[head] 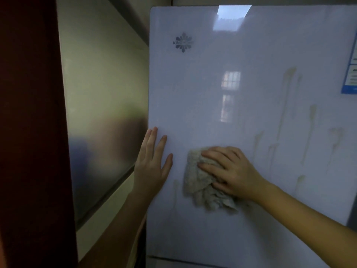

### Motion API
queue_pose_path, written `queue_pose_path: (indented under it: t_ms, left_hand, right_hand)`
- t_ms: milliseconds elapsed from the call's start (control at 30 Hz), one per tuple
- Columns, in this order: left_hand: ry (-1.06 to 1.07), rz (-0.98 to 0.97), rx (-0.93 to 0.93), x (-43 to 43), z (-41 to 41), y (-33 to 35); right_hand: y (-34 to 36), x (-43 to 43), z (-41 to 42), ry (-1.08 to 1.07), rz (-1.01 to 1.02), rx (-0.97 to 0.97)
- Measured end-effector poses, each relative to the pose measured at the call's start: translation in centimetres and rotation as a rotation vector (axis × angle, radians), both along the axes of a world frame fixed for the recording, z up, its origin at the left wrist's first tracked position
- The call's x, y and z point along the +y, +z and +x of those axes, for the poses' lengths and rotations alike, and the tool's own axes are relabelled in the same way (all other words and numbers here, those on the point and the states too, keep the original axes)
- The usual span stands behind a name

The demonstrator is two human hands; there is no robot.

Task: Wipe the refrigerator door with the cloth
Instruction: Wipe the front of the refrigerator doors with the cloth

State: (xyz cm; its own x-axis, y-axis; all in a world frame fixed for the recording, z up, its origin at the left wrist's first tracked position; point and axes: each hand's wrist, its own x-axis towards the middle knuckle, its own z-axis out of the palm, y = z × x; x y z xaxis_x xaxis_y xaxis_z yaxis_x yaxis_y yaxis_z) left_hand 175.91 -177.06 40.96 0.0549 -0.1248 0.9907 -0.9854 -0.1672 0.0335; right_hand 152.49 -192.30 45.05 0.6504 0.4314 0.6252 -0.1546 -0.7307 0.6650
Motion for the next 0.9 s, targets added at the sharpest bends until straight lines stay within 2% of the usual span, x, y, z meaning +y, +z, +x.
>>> queue_pose_path:
  t_ms: [67,267,467,667,900]
  left_hand:
    - [-0.005,0.004,0.008,-0.1,0.0,0.0]
    - [-0.025,0.02,0.052,0.1,-0.5,0.1]
    - [0.034,0.014,0.07,0.4,-1.2,0.8]
    - [0.1,0.034,-0.008,0.2,-1.7,3.0]
    - [0.122,0.026,-0.109,-1.3,-3.0,10.2]
  right_hand:
    - [0.7,-0.6,-0.8,-0.016,0.013,-0.035]
    - [4.3,-0.9,-2.5,-0.026,0.231,-0.375]
    - [2.5,-1.7,-4.1,-0.074,0.044,-0.107]
    - [9.3,-3.0,-6.5,-0.089,0.05,-0.221]
    - [18.9,-3.5,-7.5,-0.137,0.0,-0.303]
